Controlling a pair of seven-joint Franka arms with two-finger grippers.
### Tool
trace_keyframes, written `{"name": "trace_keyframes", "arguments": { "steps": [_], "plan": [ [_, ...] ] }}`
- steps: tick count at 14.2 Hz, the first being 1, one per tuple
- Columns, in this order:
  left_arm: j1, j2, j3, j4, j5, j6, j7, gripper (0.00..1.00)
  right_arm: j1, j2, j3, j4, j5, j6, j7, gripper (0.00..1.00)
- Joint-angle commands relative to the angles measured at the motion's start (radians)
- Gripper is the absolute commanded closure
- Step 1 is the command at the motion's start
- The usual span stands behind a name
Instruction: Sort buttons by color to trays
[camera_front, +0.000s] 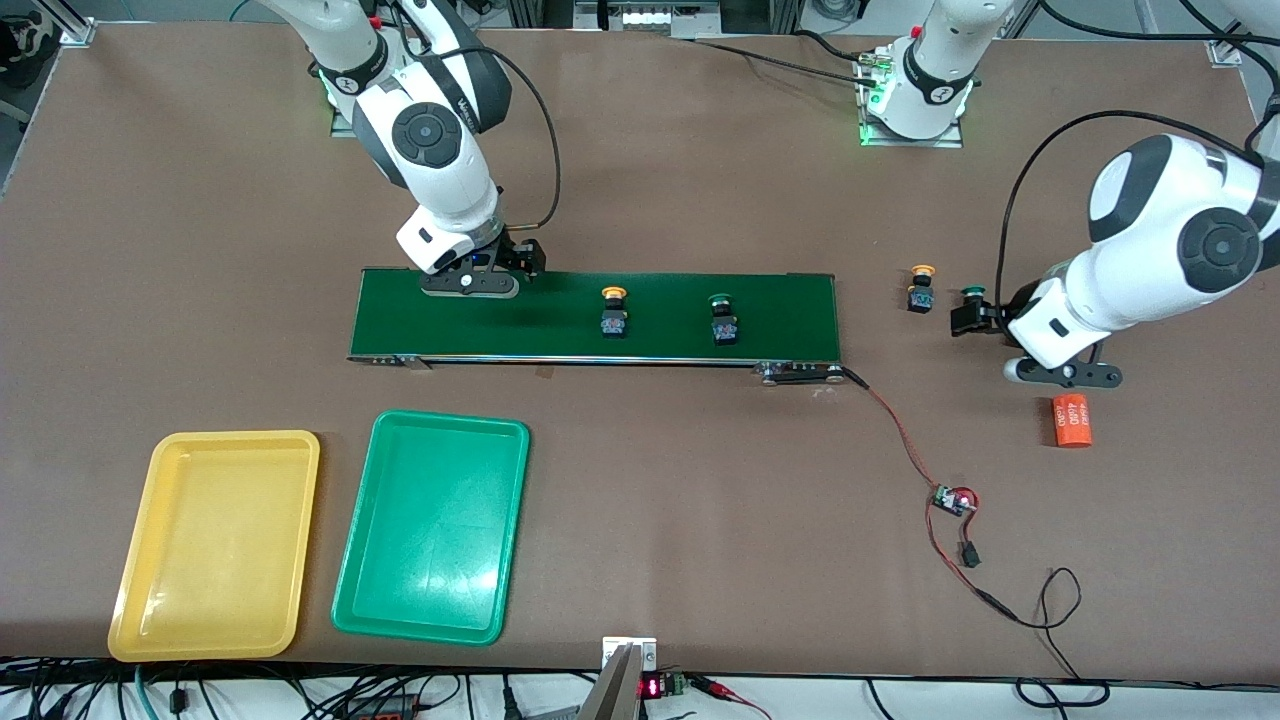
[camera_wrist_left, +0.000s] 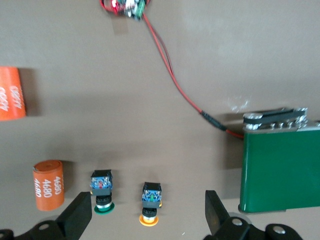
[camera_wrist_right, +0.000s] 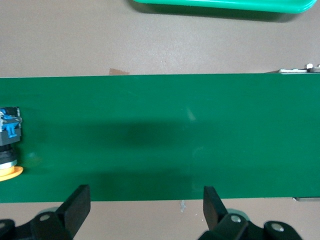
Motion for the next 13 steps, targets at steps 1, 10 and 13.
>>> {"name": "trace_keyframes", "arguments": {
  "steps": [1, 10, 13],
  "plan": [
    [-0.067, 0.031, 0.027, 0.104, 0.047, -0.040, 0.054, 0.00, 0.004, 0.031, -0.001, 0.028, -0.042, 0.050, 0.018, 0.00],
    [-0.619, -0.075, 0.693, 0.135, -0.123, -0.114, 0.257, 0.00, 0.005, 0.071, -0.001, 0.062, -0.068, 0.064, 0.024, 0.00],
    [-0.739, -0.168, 0.844, -0.059, -0.161, 0.045, 0.291, 0.00, 0.007, 0.071, -0.001, 0.062, -0.069, 0.064, 0.023, 0.00]
  ]
}}
